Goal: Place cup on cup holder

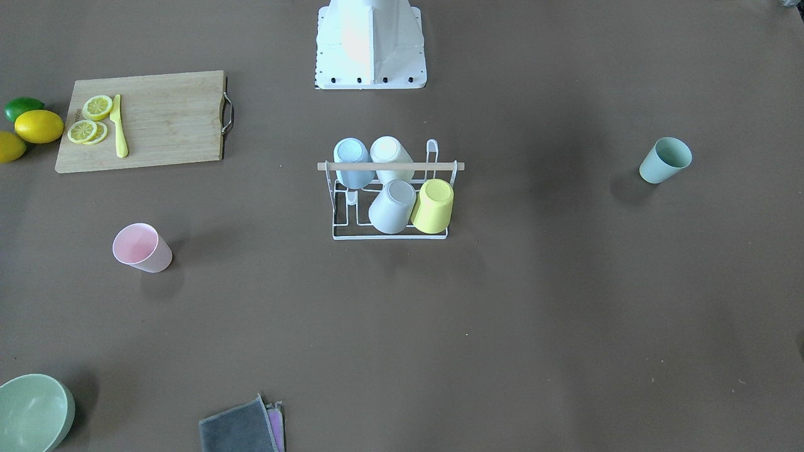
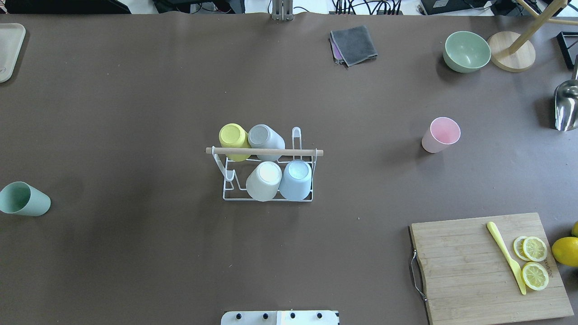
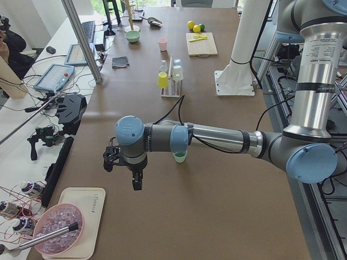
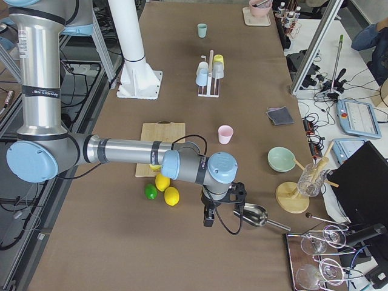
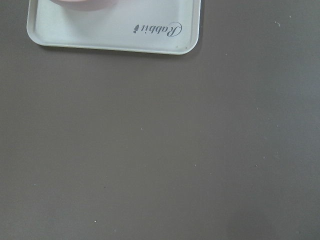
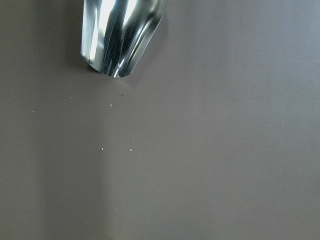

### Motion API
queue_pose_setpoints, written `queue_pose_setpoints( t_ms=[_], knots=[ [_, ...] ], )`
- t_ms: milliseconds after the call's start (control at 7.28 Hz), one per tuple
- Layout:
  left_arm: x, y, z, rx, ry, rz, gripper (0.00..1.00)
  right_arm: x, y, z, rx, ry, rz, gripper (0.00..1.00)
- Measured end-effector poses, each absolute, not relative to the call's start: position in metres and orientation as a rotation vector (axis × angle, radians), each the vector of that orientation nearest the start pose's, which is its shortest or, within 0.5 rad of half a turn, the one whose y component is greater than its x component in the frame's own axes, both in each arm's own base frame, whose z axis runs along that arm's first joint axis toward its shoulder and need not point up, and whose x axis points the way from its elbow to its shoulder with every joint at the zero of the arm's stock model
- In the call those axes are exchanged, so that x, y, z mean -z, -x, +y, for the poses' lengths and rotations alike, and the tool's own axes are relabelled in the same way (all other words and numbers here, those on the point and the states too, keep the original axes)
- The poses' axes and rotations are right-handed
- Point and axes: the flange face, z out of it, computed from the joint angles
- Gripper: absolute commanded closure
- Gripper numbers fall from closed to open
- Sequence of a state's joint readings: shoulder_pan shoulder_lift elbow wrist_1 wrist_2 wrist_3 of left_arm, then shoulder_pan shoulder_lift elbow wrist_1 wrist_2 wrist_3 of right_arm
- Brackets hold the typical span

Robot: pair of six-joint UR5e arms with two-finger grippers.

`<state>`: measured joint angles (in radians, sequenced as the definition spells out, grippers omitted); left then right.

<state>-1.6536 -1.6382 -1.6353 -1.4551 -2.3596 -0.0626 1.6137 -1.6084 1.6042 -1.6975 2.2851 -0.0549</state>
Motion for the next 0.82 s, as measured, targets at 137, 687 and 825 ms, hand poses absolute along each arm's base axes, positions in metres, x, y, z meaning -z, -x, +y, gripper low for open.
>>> queue_pose_setpoints(
  t_ms=[137,687,825],
  knots=[
    [-0.609,0.105,-0.506,0.134,-0.015,0.789,0.02,-0.675,-0.088,-0.465,-0.077,0.102,-0.714,0.0],
    [-0.616,0.105,-0.496,0.135,-0.002,0.788,0.02,-0.637,-0.036,-0.509,-0.005,0.109,-0.675,0.0],
    [-0.615,0.104,-0.492,0.136,0.0,0.789,0.02,-0.623,0.003,-0.524,0.073,0.128,-0.658,0.0]
  ],
)
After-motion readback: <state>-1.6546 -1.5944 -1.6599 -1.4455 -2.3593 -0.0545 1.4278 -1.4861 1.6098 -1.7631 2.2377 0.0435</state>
